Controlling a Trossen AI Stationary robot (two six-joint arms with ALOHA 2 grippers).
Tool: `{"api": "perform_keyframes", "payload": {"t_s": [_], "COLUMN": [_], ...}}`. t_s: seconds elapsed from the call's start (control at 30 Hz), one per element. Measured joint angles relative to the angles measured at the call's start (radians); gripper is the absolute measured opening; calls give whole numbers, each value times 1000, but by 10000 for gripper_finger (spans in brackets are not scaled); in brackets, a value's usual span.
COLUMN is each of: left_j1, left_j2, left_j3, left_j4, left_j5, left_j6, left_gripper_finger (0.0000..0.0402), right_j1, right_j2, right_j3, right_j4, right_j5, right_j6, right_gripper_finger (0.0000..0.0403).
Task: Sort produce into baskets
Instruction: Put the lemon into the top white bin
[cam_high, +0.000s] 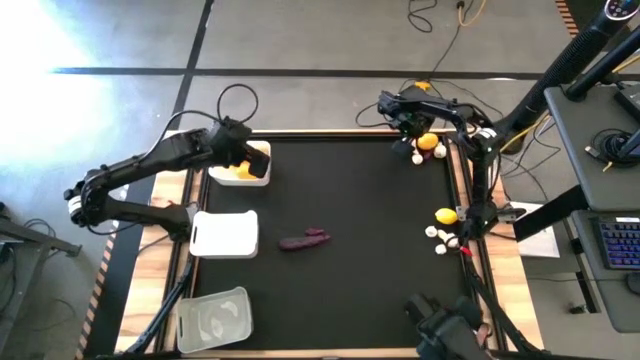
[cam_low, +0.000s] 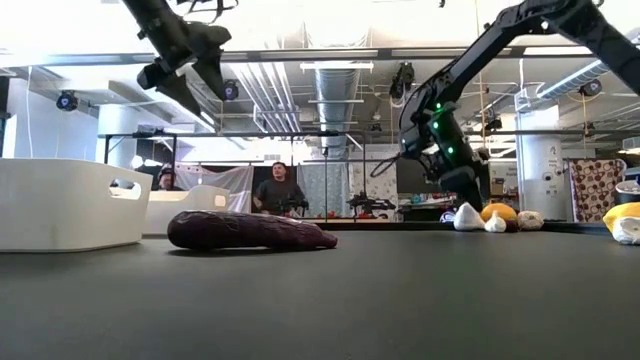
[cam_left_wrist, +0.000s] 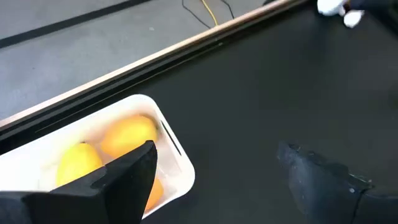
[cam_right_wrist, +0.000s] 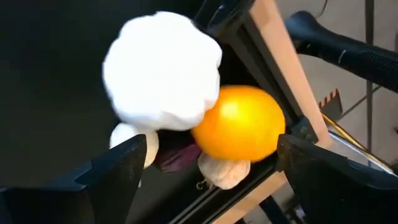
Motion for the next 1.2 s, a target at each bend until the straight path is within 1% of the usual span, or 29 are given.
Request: {"api": "perform_keyframes", "payload": {"t_s": [0.07, 0.2, 0.47, 0.63, 0.77, 0.9, 1.2], "left_j1": [-12, -25, -36, -40, -55, -80, -151], "left_j2": [-3, 0, 2, 14, 26, 35, 37], "left_j3": [0, 0, -2, -2, -2, -2, -2], "left_j4": [-1, -9, -11, -2, 1, 0, -2], "left_j5": [-18, -23, -25, -31, -31, -31, -50], "left_j6": [-18, -54, -88, -104, -107, -107, -119], "left_gripper_finger": [315, 315, 315, 315, 315, 315, 315], "right_j1": [-14, -38, -69, -119, -140, -179, -181], "right_j2": [16, 26, -42, -41, -41, -39, -37], "right_j3": [0, -1, -1, 6, 5, 5, 25], "right_j4": [-1, -8, 18, 23, 34, 45, 70], "right_j5": [0, 1, 2, -20, -75, -80, -53], "right_j6": [-12, 2, 76, 182, 301, 424, 564], "right_gripper_finger": [352, 352, 352, 352, 351, 341, 310]}}
